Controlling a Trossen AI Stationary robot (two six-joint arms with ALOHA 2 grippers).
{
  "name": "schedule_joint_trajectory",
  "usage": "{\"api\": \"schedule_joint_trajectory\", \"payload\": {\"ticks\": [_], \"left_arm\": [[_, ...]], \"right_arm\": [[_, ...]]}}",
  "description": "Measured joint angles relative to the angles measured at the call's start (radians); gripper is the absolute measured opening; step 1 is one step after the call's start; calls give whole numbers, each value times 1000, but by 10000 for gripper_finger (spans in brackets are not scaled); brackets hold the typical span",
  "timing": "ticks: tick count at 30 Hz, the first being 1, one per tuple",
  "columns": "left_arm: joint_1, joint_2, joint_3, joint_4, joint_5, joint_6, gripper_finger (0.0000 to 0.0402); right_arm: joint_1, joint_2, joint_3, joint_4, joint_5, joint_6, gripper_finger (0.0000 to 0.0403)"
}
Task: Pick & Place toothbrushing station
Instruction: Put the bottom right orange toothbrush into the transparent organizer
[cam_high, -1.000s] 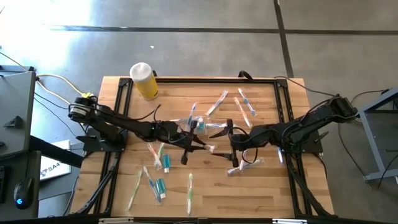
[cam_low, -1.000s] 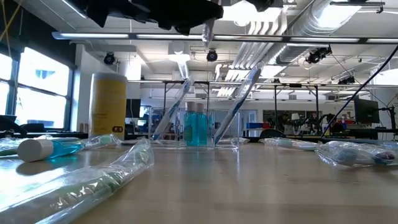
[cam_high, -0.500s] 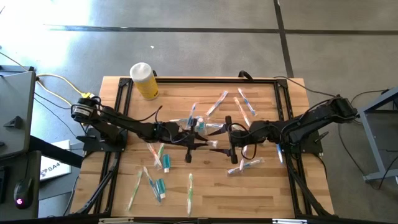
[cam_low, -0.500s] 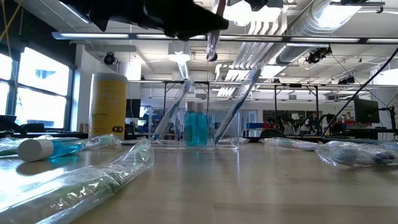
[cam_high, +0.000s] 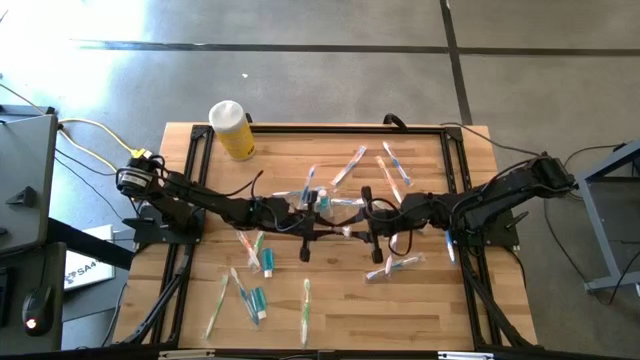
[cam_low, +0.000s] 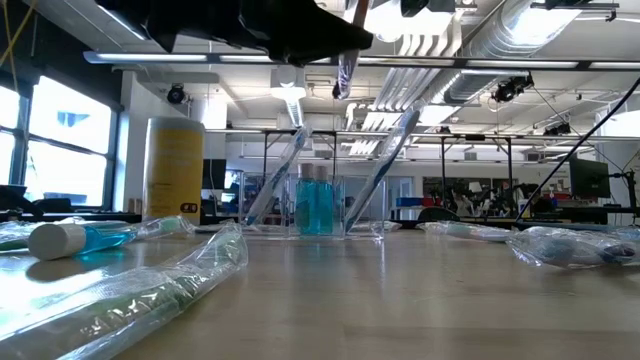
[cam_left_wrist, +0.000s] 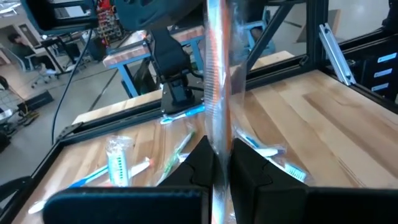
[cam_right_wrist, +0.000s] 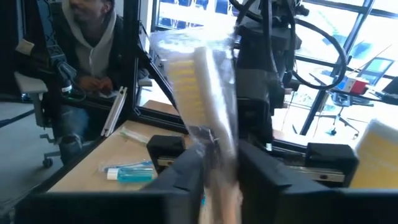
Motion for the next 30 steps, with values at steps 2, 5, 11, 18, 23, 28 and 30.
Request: {"api": "schedule_joint_trajectory", "payload": {"ticks": [2, 5, 11, 18, 23, 28, 30], "left_arm": [[0, 0, 0, -2, 1, -1, 16], [0, 0, 0, -5, 1, -2, 25], [0, 0, 0, -6, -5, 0, 95], [0, 0, 0, -29, -10, 0, 192], [0, 0, 0, -104, -64, -25, 232], [0, 0, 0, -196, -142, -59, 236], [0, 0, 0, -208, -150, -61, 236]], "right_arm": [[-1, 0, 0, -1, 4, -9, 20], [0, 0, 0, -2, 5, -9, 15], [1, 0, 0, -7, 1, -6, 13], [17, -11, 0, -178, 3, 72, 13], [48, -14, 0, -357, 130, 192, 13], [74, -14, 0, -453, 370, 247, 13], [66, -14, 0, -441, 446, 227, 13]]}}
